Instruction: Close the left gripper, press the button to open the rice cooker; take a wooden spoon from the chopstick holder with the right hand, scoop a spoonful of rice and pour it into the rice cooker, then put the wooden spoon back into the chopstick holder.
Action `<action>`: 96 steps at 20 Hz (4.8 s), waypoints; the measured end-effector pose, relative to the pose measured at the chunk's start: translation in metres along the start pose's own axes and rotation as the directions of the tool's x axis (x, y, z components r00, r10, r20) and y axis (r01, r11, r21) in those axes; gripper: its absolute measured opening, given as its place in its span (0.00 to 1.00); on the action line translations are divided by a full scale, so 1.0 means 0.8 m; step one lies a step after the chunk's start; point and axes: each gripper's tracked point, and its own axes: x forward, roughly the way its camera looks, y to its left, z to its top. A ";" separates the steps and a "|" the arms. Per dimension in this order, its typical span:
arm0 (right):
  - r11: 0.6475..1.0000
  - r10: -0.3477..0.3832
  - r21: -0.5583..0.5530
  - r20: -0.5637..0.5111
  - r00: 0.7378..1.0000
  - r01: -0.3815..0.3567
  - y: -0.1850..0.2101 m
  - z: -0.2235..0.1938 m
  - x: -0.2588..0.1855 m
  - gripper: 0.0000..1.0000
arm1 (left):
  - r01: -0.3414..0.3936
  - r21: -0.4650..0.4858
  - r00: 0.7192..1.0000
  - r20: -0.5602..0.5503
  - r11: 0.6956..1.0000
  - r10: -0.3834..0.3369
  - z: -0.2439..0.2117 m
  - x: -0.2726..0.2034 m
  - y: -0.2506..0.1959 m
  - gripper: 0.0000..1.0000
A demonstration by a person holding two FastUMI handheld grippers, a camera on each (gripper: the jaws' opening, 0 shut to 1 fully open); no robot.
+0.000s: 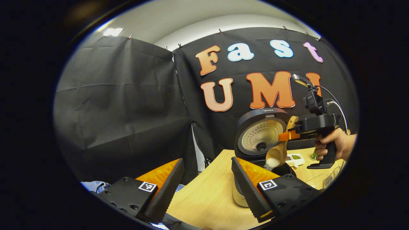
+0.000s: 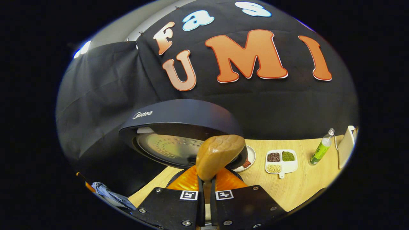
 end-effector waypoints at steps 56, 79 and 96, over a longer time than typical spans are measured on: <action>0.909 -0.380 0.180 -0.010 0.925 0.376 -0.293 -0.084 -0.285 0.06 | 0.215 0.071 0.976 -0.039 0.974 -0.212 -0.013 -0.023 -0.148 1.00; 0.809 -0.491 0.274 -0.172 0.854 0.520 -0.415 -0.229 -0.317 0.07 | 0.203 0.109 0.979 -0.050 0.973 -0.199 -0.003 -0.039 -0.179 1.00; 0.811 -0.485 0.268 -0.190 0.853 0.521 -0.418 -0.202 -0.342 0.31 | 0.249 0.106 0.968 -0.042 0.963 -0.246 0.005 -0.036 -0.196 0.93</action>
